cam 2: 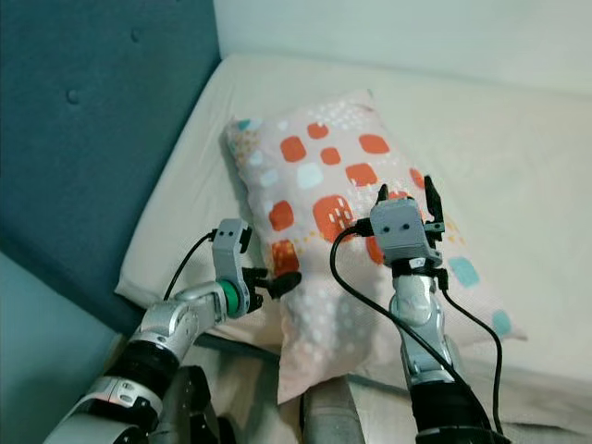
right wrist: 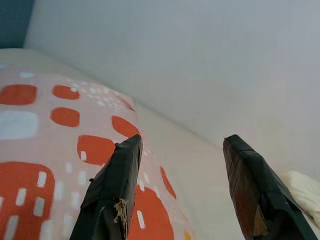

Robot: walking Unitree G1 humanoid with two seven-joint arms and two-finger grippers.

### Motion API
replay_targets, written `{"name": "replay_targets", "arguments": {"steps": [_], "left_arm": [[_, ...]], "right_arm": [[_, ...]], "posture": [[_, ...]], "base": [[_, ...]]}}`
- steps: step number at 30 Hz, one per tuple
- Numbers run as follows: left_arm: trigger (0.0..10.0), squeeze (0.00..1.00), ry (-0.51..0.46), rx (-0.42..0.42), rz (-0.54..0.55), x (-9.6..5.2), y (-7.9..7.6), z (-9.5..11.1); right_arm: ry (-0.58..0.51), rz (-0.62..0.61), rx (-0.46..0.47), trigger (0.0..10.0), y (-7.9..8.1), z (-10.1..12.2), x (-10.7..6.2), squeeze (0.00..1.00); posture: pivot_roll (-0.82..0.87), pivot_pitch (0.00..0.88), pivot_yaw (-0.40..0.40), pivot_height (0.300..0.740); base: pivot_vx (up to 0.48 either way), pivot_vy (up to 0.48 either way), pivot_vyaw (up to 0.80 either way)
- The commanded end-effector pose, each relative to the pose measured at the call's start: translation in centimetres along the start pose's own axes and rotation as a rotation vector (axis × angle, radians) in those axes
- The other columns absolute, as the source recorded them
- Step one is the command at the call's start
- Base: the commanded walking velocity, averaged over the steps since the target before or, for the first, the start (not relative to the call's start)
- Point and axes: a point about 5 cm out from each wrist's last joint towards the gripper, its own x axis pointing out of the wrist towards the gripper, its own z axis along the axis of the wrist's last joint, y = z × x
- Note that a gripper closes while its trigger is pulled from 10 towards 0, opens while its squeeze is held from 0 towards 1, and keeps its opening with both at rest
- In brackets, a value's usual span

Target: Clean up the room

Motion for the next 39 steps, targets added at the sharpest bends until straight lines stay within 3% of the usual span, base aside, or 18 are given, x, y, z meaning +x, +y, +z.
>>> {"name": "replay_targets", "arguments": {"steps": [1,2,6,7,8,12,14,15,18,20,21,22,23,30,38,39], "left_arm": [[10.0,1.00,0.010,-0.069,-0.062,1.2,-2.5,0.4],[10.0,1.00,0.019,-0.114,-0.086,1.5,-3.0,0.3],[10.0,1.00,0.047,-0.099,-0.117,1.9,-3.9,-0.2],[10.0,0.42,0.066,-0.090,-0.135,2.1,-4.4,-0.6],[10.0,0.00,0.090,-0.094,-0.148,2.2,-4.9,-1.2],[10.0,0.00,0.122,-0.121,-0.180,2.3,-5.6,-1.8],[10.0,0.00,0.135,-0.210,-0.246,2.2,-6.7,-2.1],[10.0,0.00,0.135,-0.210,-0.246,2.2,-6.7,-2.1],[10.0,0.00,0.058,-0.294,-0.282,2.2,-7.7,-0.7],[10.0,0.00,0.029,-0.307,-0.283,2.2,-7.8,-0.1],[10.0,0.14,-0.015,-0.308,-0.298,2.1,-7.9,0.8],[10.0,0.14,-0.043,-0.306,-0.311,2.1,-8.0,1.3],[10.0,1.00,-0.055,-0.292,-0.327,1.9,-8.0,1.8],[10.0,1.00,-0.038,-0.238,-0.347,1.8,-8.1,1.8],[10.0,1.00,0.054,-0.239,-0.448,1.8,-10.5,0.1],[10.0,0.67,0.067,-0.231,-0.471,1.8,-11.2,0.0]], "right_arm": [[0.014,-0.003,0.021,10.0,0.1,0.0,-0.3,0.00],[0.015,0.000,0.029,10.0,0.3,0.1,-0.3,0.00],[0.018,0.010,0.046,10.0,0.7,0.2,-0.4,0.00],[0.019,0.018,0.055,10.0,0.9,0.3,-0.5,0.00],[0.020,0.024,0.061,10.0,1.1,0.4,-0.6,0.00],[0.023,0.031,0.068,10.0,1.3,0.5,-0.8,0.00],[0.033,0.036,0.076,10.0,1.5,0.5,-1.1,0.00],[0.033,0.036,0.076,10.0,1.5,0.5,-1.1,0.00],[0.046,0.048,0.084,10.0,1.9,0.3,-1.4,0.00],[0.048,0.050,0.085,10.0,2.0,0.3,-1.4,0.00],[0.050,0.051,0.087,10.0,2.0,0.3,-1.4,0.00],[0.051,0.052,0.088,10.0,2.0,0.3,-1.4,0.00],[0.052,0.053,0.090,10.0,2.0,0.3,-1.4,0.00],[0.058,0.056,0.092,10.0,2.1,0.2,-1.3,0.00],[0.066,0.057,0.093,10.0,2.1,0.3,-1.7,0.00],[0.069,0.057,0.091,10.0,2.1,0.2,-1.8,0.00]], "posture": [[-0.13,0.146,0.095,0.620],[-0.13,0.148,0.094,0.620],[-0.13,0.163,0.093,0.620],[-0.13,0.170,0.094,0.620],[-0.13,0.174,0.096,0.620],[-0.13,0.178,0.101,0.620],[-0.13,0.180,0.104,0.620],[-0.13,0.180,0.104,0.620],[-0.13,0.173,0.103,0.620],[-0.13,0.173,0.103,0.620],[-0.13,0.166,0.104,0.620],[-0.13,0.166,0.104,0.620],[-0.13,0.165,0.104,0.620],[-0.13,0.164,0.106,0.620],[-0.14,0.171,0.115,0.620],[-0.15,0.174,0.116,0.620]], "base": [[0.000,0.000,0.00],[0.000,0.000,0.00],[0.000,0.000,0.00],[0.000,0.000,0.00],[0.000,0.000,0.00],[0.000,0.000,0.00],[0.000,0.000,0.00],[0.000,0.000,0.00],[0.000,0.000,0.00],[0.000,0.000,0.00],[0.000,0.000,0.00],[0.000,0.000,0.00],[0.000,0.000,0.00],[0.000,0.000,0.00],[0.000,0.000,0.00],[0.000,0.000,0.00]]}}
